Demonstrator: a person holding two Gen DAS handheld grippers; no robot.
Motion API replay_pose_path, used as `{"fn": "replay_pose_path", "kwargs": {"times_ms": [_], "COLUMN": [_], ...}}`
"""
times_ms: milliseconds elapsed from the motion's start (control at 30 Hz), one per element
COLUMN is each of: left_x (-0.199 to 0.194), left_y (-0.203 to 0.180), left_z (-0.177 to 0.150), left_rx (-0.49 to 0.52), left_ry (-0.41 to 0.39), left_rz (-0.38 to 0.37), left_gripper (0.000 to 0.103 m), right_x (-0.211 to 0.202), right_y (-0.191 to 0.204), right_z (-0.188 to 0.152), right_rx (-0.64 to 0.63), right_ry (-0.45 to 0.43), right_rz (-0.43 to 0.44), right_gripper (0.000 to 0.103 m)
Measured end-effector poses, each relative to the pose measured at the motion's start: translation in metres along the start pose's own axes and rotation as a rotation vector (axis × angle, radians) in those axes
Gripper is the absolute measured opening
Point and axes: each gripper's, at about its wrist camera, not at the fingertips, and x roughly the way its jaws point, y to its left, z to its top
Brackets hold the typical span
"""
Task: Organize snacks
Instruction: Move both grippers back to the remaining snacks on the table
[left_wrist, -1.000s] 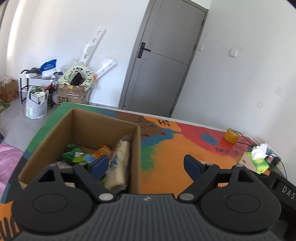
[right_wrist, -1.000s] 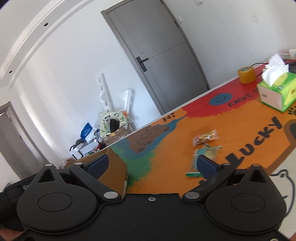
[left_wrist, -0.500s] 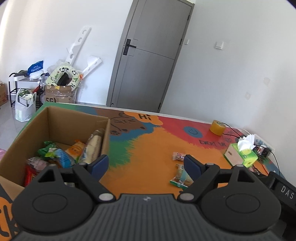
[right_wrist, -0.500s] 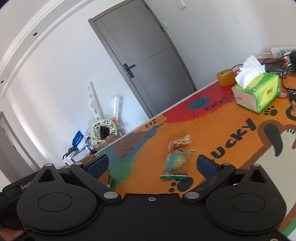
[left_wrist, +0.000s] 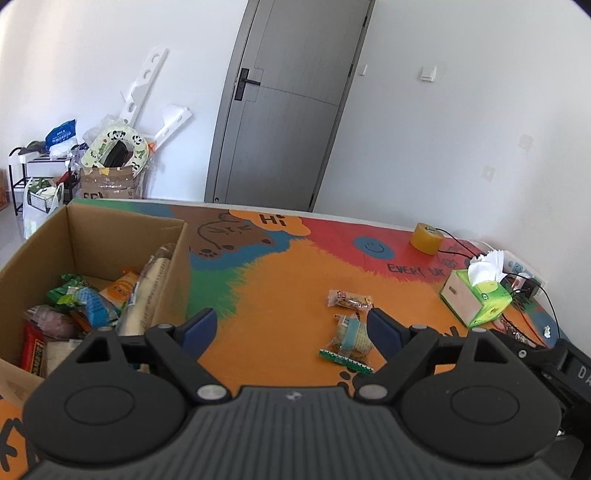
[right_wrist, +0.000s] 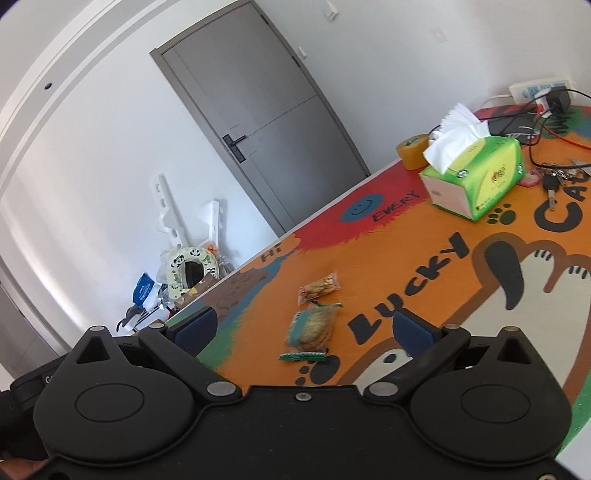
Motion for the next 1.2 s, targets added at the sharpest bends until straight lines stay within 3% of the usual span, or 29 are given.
{"fn": "replay_pose_path", "kwargs": {"times_ms": [367, 1200], "left_x": [0.029, 0.132], "left_y": [-0.011, -0.068], "left_z": [-0.007, -0.016], "left_rx": [0.004, 0.115], "left_ry": [0.049, 0.208], "left_rz": [-0.003, 0.000], "left_gripper": [0.087, 0.087], "right_x": [0.017, 0.077], "right_y": [-0.018, -0.069], "right_z": [0.002, 0.027], "right_rx": [0.017, 0.094], "right_ry": [0.032, 0.094], "right_rz": [-0.016, -0.050], "right_gripper": [0.102, 0.100]}}
